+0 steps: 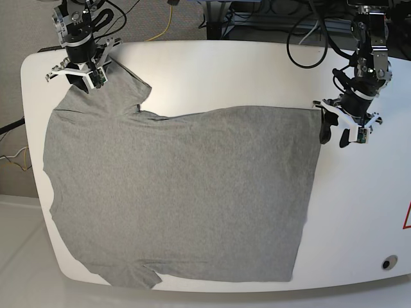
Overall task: Fold the T-shirt properly
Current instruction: 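Shift the left gripper along the shoulder edge toward the sleeve seam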
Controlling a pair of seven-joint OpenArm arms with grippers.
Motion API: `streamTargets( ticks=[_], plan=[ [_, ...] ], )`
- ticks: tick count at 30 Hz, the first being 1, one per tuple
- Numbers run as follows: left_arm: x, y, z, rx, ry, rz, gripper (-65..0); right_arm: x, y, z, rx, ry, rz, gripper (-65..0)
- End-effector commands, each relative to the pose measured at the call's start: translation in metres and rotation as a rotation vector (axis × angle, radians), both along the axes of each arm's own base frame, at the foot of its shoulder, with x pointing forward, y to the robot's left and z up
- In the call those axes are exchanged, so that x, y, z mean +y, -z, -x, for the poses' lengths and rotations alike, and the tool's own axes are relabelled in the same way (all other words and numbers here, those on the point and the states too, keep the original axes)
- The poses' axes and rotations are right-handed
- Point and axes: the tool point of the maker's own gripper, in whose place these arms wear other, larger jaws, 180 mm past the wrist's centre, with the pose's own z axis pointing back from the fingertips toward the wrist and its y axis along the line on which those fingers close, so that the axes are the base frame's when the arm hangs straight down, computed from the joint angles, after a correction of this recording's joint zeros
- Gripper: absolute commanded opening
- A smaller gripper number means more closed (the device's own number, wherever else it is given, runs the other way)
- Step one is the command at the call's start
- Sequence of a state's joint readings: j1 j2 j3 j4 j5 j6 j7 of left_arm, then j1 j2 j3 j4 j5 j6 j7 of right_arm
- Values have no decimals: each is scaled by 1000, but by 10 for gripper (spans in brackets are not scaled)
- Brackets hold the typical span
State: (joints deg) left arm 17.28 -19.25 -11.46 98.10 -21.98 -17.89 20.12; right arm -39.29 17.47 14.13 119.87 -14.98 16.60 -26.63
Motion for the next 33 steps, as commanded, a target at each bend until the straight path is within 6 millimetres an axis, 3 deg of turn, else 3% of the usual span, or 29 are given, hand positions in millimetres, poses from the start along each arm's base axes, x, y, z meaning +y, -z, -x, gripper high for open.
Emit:
streamTargets(
  ticks=[1, 3, 11, 15, 19, 21, 27, 33],
  plan=[
    [-1, -11, -2, -38, -2, 28, -362, -3, -9, -4, -31, -7, 20, -448],
    [9, -10, 0, -47, -63, 68, -358, -8, -11, -6, -35, 2, 38, -449],
    [16, -3, 1, -38, -98, 60, -351, -12, -11, -6, -39, 14, 47, -450],
    [17, 3, 1, -17, -55, -29, -355, -13, -9, -8, -38, 17, 46, -450],
    [5, 8, 2, -3, -3, -68, -359, -14, -8, -8, -35, 20, 49, -450],
    [-32, 22, 6, 32, 83, -41, -358, -14, -7, -9, -35, 22, 39, -451],
    [-45, 28, 8, 49, 102, -1, -359, -16, -5, -9, -29, 28, 38, -451],
    [-42, 36, 8, 80, 97, -8, -362, -12, -7, -12, -35, 17, 36, -451]
  ],
)
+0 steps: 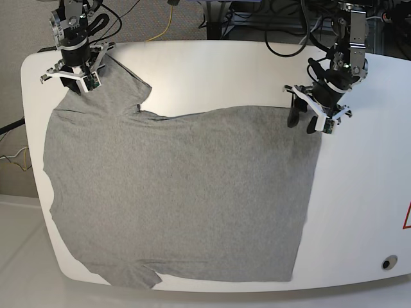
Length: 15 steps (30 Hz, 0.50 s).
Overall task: Fold the T-shirt properly
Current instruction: 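Shift the left gripper along the shoulder edge toward the sleeve seam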
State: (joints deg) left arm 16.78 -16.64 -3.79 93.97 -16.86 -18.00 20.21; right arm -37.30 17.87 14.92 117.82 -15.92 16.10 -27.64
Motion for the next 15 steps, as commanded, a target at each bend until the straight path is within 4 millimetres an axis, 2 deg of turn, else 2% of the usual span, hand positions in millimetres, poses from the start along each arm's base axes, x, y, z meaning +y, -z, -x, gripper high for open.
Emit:
streamTargets(
  ticks=[1, 15],
  plan=[
    [5, -9, -7, -30, 0, -4, -362, 3, -10, -6, -39, -15, 0, -451],
    [14, 2, 2, 7, -35, -21, -365, 2, -12, -7, -45, -19, -2, -449]
  ],
)
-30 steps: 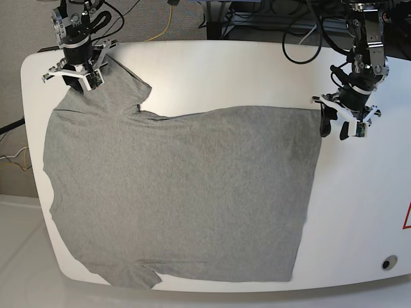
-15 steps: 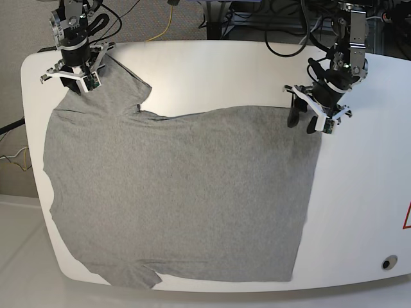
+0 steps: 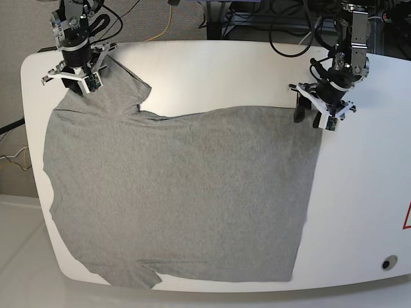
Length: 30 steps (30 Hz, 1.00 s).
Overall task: Fold the T-shirt properly
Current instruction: 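Shift the left gripper along the shoulder edge toward the sleeve seam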
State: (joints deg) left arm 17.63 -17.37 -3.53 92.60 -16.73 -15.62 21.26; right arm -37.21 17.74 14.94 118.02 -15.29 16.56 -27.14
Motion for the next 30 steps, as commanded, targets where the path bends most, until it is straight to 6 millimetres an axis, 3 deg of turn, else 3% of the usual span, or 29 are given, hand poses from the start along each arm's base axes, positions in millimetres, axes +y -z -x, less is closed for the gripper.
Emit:
streamTargets(
  ticks=[1, 15, 27, 30],
  plan=[
    [2, -12, -6, -47, 6, 6, -365, -1, -10, -5, -37, -10, 15, -448],
    [1, 15, 32, 61, 14, 19, -408, -2, -8, -2, -24, -4, 14, -452],
    [41, 12, 28, 70, -100, 61, -383, -15, -14, -3, -39, 46, -6, -451],
    [51, 8, 29, 54, -110, 48, -380, -17, -10, -1, -22, 48, 0, -421]
  ],
)
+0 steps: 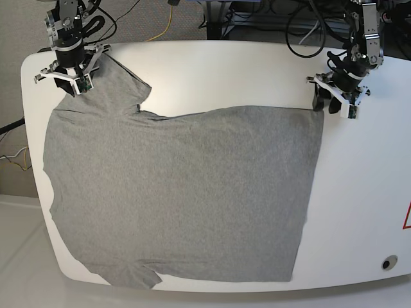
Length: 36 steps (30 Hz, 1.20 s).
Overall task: Fold the T-shirt properly
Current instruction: 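Shift the left gripper along the shoulder edge toward the sleeve seam, then lower the left gripper onto the shirt's shoulder edge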
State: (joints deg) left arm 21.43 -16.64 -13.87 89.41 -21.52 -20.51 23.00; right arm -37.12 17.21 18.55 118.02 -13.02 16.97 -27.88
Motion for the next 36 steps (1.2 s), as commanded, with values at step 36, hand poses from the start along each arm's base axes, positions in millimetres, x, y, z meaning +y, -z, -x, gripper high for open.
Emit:
streamTargets(
  ticks=[36],
  plan=[
    [-19, -4, 21, 22, 80, -11, -380, -14, 8, 5, 41, 7, 41, -499]
  ],
)
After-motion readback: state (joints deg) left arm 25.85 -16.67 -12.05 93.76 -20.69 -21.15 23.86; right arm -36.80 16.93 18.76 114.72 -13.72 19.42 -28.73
